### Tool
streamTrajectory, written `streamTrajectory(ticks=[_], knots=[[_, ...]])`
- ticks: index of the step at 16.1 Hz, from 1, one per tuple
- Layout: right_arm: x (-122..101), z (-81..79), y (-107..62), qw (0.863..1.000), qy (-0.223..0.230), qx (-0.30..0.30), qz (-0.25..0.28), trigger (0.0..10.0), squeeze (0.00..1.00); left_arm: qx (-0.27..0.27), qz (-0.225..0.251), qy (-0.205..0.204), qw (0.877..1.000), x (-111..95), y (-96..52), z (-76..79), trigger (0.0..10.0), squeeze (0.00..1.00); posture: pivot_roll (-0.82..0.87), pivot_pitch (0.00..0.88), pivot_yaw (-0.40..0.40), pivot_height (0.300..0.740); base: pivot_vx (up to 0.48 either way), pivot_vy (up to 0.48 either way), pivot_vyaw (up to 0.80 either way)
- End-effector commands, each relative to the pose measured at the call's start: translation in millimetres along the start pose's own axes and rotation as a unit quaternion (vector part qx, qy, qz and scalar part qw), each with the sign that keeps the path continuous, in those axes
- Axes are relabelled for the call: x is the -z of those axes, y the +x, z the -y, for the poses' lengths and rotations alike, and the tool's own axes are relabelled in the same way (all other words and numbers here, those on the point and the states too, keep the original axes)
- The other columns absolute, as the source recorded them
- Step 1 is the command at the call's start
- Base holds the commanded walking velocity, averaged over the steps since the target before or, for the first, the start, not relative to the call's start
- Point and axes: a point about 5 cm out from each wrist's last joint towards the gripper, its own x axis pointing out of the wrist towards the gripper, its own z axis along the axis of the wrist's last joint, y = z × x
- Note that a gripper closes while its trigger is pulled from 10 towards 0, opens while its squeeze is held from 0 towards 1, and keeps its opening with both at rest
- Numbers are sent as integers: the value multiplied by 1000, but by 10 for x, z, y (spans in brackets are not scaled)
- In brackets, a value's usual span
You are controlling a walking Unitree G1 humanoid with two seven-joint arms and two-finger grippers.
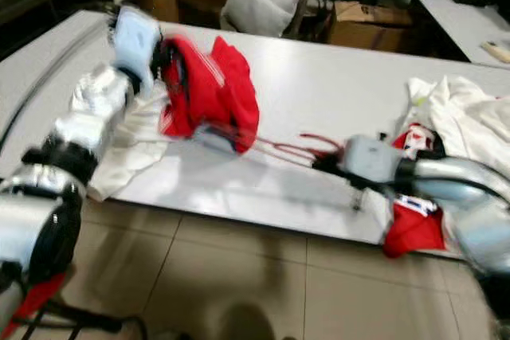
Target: Hang hanger
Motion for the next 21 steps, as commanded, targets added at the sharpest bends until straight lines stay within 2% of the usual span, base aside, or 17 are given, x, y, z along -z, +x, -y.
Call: streamTrajectory(ticks=[1, 3, 4, 5, 7, 8, 9, 11, 12, 13, 14, 16, 17, 18, 19, 20, 21], knots=[[-114, 22, -110, 1000, 2, -9, 10, 10000, 0, -10, -27, 8, 1000, 112, -38, -42, 10000, 0, -122, 0, 24, 740, 0, 0, 0], [-198, 27, -324, 1000, 16, -21, 2, 10000, 0, 53, -101, 19, 993, 486, -205, -14, 10000, 0, -129, 0, 31, 740, 0, 0, 0], [-218, 34, -351, 1000, 17, -18, 1, 10000, 0, 64, -110, 20, 992, 528, -230, -14, 10000, 0, -130, 0, 32, 740, 0, 0, 0], [-256, 65, -431, 1000, 26, -5, 2, 10000, 0, 115, -121, 20, 986, 645, -354, -53, 10000, 1000, -131, 0, 34, 740, 0, 0, 0], [-296, 80, -466, 999, 34, 9, 11, 10000, 0, 171, -123, 13, 978, 692, -456, -84, 10000, 1000, -129, 0, 30, 740, 0, 0, 0], [-305, 135, -481, 998, 38, 39, 16, 10000, 0, 244, -133, 15, 960, 736, -580, -81, 10000, 1000, -129, 0, 30, 740, 0, 0, 0], [-269, 180, -481, 997, 46, 61, 4, 10000, 0, 279, -133, 29, 951, 738, -652, -87, 10000, 1000, -120, 0, 25, 740, 0, 0, 0], [-129, 283, -447, 989, 81, 117, -41, 10000, 0, 347, -115, 13, 931, 622, -806, -100, 10000, 1000, -120, 0, 25, 740, 0, 0, 0], [-116, 277, -420, 987, 97, 121, -42, 10000, 0, 365, -113, 15, 924, 577, -848, -105, 10000, 1000, -120, 0, 25, 740, 0, 0, 0], [-113, 206, -274, 983, 131, 123, -32, 10000, 0, 402, -113, 18, 908, 426, -955, -128, 10000, 1000, -120, 0, 25, 740, 0, 0, 0], [-112, 189, -245, 983, 135, 123, -33, 10000, 0, 407, -112, 18, 906, 394, -974, -134, 10000, 1000, -120, 0, 25, 740, 0, 0, 0], [-129, 200, -88, 968, 170, 182, -21, 10000, 0, 361, 28, -85, 928, -102, -936, -225, 10000, 1000, -99, 0, 5, 740, 0, 0, 0], [-144, 239, -17, 951, 208, 229, -10, 10000, 0, 308, 110, -139, 935, -321, -891, -286, 10000, 1000, -97, 0, 0, 740, 0, 0, 0], [-170, 267, 47, 931, 247, 270, 4, 10000, 0, 265, 131, -156, 942, -376, -862, -284, 10000, 1000, -97, 0, 0, 740, 0, 0, 0], [-185, 281, 74, 921, 260, 290, 10, 10000, 0, 249, 135, -161, 945, -389, -853, -275, 10000, 1000, -97, 0, 0, 740, 0, 0, 0], [-248, 264, 163, 903, 286, 318, 34, 10000, 0, 205, 134, -162, 956, -378, -832, -226, 10000, 729, -102, 0, 3, 740, 0, 0, 0], [-294, 213, 228, 892, 305, 330, 50, 10000, 0, 155, 116, -151, 969, -330, -817, -171, 10000, 0, -101, 0, 3, 740, 0, 0, 0]])
